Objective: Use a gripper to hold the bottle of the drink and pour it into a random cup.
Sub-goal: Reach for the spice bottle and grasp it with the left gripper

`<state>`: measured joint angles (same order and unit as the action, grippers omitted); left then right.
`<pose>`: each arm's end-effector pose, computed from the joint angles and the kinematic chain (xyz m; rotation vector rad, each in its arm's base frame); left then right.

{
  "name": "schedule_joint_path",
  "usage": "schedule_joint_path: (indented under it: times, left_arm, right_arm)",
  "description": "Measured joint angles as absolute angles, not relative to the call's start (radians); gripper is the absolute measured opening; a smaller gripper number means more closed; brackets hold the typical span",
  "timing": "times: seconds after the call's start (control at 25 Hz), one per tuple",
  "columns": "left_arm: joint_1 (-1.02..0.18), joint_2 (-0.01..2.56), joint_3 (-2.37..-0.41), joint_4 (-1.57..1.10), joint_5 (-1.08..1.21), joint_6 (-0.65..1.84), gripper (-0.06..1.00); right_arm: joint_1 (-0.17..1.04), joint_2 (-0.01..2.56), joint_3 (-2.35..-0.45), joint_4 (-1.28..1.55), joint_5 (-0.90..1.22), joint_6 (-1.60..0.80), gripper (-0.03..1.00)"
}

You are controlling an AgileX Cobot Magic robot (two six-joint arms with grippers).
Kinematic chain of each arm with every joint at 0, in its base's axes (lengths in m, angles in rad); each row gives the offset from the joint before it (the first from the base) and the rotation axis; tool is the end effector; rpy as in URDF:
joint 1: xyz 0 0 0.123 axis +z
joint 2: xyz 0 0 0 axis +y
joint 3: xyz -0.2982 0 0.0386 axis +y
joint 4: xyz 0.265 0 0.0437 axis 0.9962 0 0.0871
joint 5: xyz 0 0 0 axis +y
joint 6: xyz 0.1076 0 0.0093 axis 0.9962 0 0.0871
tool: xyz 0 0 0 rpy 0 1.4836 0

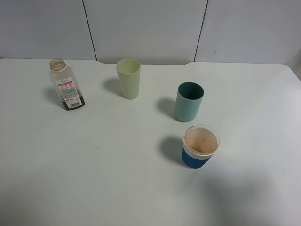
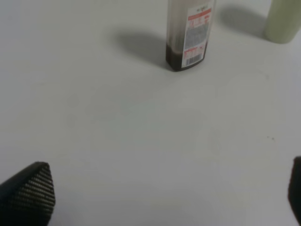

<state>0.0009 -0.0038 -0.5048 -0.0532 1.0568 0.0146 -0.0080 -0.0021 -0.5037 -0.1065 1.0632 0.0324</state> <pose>0.0084 -0.0050 0.2796 0.0165 2.0310 -0.0538 0.0082 -0.0101 0.2790 0.0466 2.0377 -0.1121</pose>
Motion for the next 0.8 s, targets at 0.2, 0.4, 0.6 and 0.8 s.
schedule_joint_path:
  times: [0.2,0.4,0.6,0.8]
  left_arm:
    - [0.001,-0.004,-0.505,-0.053,1.057,0.015,0.98]
    - [0.001,-0.004,-0.505,-0.053,1.057,0.015,0.98]
    - [0.001,-0.004,-0.505,-0.053,1.057,0.015,0.98]
    - [0.001,-0.004,-0.505,-0.053,1.057,0.015,0.98]
  right_arm:
    - [-0.008,-0.002,-0.504,-0.107,1.063,0.032,0.99]
    - [-0.008,-0.002,-0.504,-0.107,1.063,0.032,0.99]
    - [-0.008,-0.002,-0.504,-0.107,1.063,0.032,0.99]
    - [-0.008,-0.002,-0.504,-0.107,1.063,0.032,0.99]
